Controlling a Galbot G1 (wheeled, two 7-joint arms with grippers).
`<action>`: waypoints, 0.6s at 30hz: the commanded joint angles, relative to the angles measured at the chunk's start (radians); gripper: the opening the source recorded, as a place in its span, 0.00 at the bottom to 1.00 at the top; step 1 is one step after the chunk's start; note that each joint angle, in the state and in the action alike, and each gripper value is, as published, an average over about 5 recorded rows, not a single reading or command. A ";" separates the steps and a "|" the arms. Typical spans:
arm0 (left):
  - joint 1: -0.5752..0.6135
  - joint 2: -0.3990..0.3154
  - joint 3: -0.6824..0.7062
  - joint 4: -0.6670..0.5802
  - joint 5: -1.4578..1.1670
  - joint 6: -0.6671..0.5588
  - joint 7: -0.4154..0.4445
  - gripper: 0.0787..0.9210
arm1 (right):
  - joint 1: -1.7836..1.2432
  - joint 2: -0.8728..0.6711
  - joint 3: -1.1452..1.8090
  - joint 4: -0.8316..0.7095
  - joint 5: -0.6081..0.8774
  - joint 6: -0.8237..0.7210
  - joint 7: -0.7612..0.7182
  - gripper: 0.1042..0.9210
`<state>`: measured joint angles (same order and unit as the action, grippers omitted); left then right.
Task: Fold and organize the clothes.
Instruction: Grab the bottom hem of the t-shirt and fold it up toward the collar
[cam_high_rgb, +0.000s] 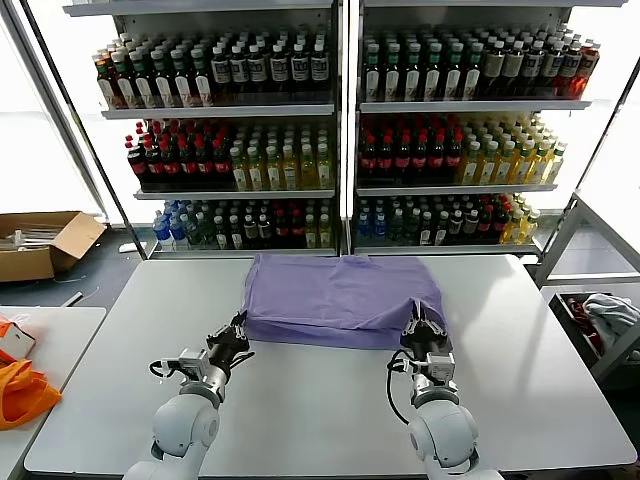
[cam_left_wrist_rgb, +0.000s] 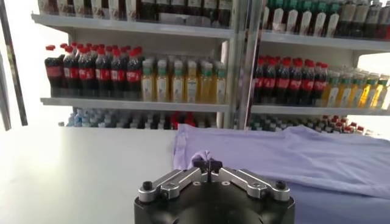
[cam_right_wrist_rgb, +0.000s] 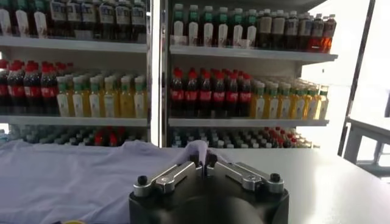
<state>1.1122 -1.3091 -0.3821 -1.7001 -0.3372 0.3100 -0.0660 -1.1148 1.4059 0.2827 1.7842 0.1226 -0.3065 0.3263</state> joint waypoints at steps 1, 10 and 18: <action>-0.046 0.014 0.015 0.074 -0.002 0.005 0.005 0.01 | 0.049 0.017 -0.014 -0.083 -0.015 -0.004 -0.002 0.02; -0.014 0.022 0.005 -0.015 -0.006 0.048 -0.026 0.10 | 0.079 0.054 -0.036 -0.036 0.129 -0.016 0.105 0.27; 0.020 0.024 -0.017 -0.068 -0.009 0.057 -0.039 0.38 | 0.091 0.079 -0.040 -0.008 0.184 -0.023 0.231 0.54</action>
<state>1.1089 -1.2883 -0.3901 -1.7125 -0.3450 0.3488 -0.0933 -1.0374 1.4655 0.2492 1.7561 0.2345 -0.3222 0.4509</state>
